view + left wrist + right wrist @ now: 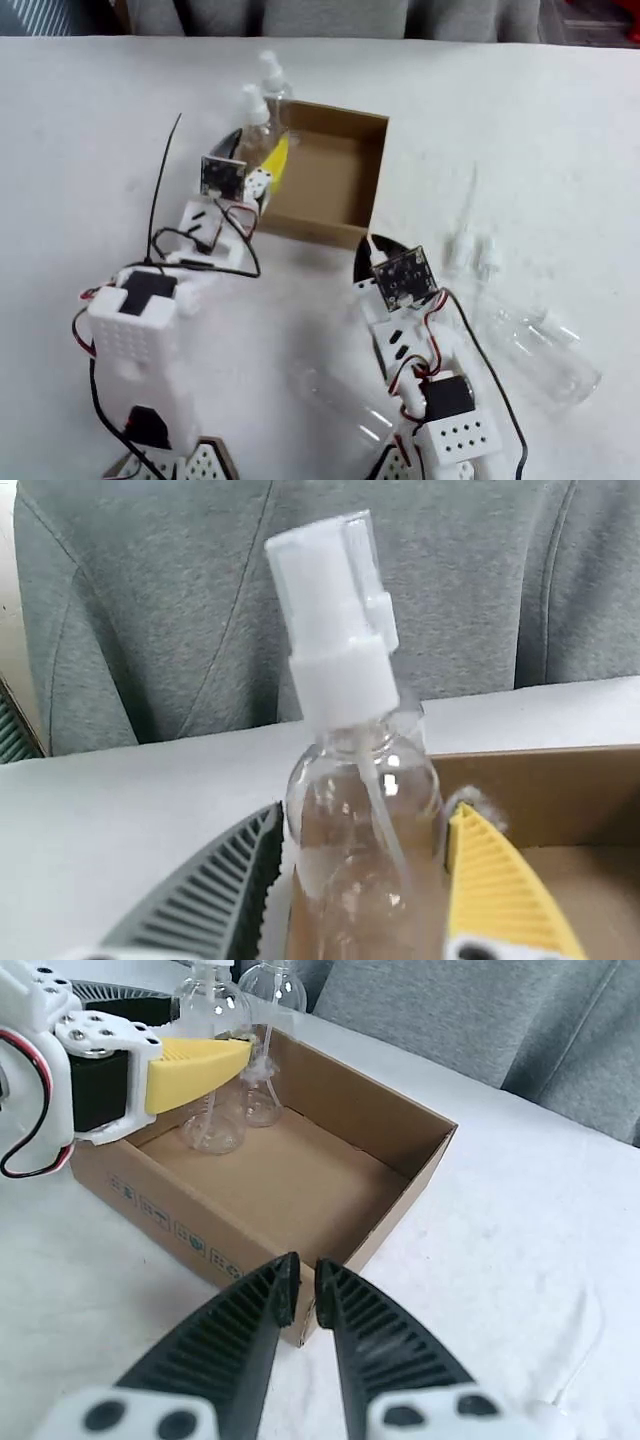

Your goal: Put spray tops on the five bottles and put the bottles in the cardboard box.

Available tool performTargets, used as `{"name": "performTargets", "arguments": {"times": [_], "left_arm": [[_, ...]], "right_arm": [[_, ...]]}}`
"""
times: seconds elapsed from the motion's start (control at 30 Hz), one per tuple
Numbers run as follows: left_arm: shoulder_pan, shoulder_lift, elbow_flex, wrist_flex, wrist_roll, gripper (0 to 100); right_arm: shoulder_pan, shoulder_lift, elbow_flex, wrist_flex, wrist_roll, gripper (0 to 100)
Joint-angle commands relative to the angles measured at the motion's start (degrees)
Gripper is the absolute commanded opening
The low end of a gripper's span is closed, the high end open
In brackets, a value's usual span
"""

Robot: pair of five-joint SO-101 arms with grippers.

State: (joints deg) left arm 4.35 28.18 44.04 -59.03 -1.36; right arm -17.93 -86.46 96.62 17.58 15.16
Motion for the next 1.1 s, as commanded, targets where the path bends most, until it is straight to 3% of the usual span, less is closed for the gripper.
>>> {"name": "performTargets", "arguments": {"times": [0.0,0.43,0.83,1.07], "left_arm": [[-0.6,-3.1,0.2,-1.5,0.9,26],[-0.7,-4.6,0.6,-1.2,0.8,26],[-0.7,-17.4,12.0,-1.1,0.5,26],[-1.2,-27.8,25.2,-1.1,0.4,26]], "right_arm": [[0.7,-0.7,0.5,0.2,0.4,1.5],[0.7,-0.7,0.5,0.1,0.4,1.5],[0.7,-0.7,0.5,0.1,0.4,1.5],[0.7,-0.7,0.5,0.1,0.4,1.5]]}}
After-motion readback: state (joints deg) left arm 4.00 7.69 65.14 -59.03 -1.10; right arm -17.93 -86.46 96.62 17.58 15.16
